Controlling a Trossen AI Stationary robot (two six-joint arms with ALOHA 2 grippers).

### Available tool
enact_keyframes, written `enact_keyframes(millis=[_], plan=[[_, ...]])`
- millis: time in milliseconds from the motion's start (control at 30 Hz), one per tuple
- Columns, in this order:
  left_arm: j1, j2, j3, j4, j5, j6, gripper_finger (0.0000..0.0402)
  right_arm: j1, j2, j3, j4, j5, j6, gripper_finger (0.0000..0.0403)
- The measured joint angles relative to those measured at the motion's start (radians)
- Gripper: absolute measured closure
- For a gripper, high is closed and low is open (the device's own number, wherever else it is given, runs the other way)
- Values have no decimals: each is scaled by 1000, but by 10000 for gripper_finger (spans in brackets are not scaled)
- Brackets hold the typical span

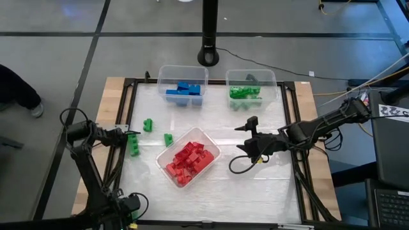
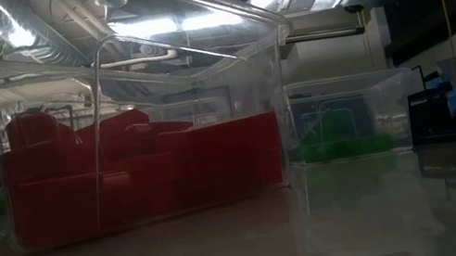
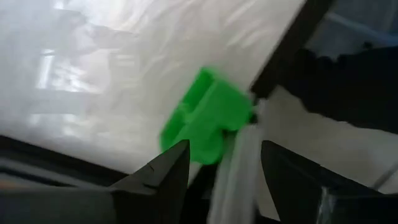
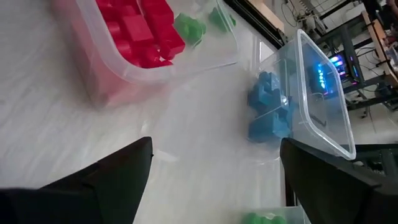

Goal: Sort blocks
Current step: Put the green game piece into the top right transparent bin

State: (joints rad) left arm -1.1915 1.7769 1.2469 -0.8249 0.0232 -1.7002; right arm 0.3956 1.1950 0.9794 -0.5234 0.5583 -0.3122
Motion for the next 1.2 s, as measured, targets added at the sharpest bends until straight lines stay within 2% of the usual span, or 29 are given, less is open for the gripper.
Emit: enact_keyframes(millis=[333, 600, 767, 1067, 1200], plan=[[-24, 59, 2, -43, -18, 108, 215, -3, 0, 0, 2, 11, 0, 49], [-23, 60, 2, -92, -47, 112, 215, -3, 0, 0, 2, 11, 0, 49], [-24, 61, 1, -96, -141, 139, 215, -3, 15, 0, 2, 12, -1, 49], [-3, 46, -2, -271, -159, 130, 215, -3, 72, 0, 1, 18, -7, 49], [9, -6, -2, -301, -212, 120, 215, -3, 75, 0, 1, 28, -9, 49]])
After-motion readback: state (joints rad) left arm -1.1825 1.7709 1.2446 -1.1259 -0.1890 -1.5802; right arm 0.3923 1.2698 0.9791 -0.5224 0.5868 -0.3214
